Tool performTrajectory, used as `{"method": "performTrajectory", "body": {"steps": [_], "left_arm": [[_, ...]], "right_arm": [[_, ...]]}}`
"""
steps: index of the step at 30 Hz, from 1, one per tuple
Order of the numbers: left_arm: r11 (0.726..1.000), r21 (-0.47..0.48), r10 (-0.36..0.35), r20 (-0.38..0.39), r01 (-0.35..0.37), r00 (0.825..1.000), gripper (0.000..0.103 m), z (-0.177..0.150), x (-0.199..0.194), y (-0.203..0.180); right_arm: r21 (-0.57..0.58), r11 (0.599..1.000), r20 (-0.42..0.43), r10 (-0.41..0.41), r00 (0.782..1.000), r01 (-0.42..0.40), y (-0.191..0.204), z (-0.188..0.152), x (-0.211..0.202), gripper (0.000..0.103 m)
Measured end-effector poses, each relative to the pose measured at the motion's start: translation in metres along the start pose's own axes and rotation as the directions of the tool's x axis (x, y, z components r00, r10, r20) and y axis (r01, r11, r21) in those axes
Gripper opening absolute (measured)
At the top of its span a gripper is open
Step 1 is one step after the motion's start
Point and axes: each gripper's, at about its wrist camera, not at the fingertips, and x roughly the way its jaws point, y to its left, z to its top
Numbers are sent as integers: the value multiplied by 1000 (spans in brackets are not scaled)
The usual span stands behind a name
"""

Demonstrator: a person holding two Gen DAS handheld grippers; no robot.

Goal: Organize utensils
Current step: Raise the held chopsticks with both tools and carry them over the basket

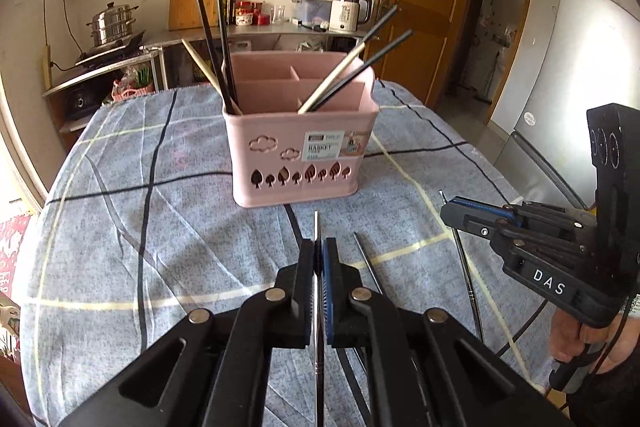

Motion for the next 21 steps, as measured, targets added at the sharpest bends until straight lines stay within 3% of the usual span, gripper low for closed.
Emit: {"method": "performTrajectory", "body": {"steps": [10,21], "left_arm": [[1000,1,-7,129,7,992,4,29,-35,14],[1000,-2,-19,133,20,991,4,23,-39,15]], "right_arm": [[-22,1000,158,-11,987,15,1,31,-43,4],[-29,999,182,-10,983,15,0,28,-54,4]]}}
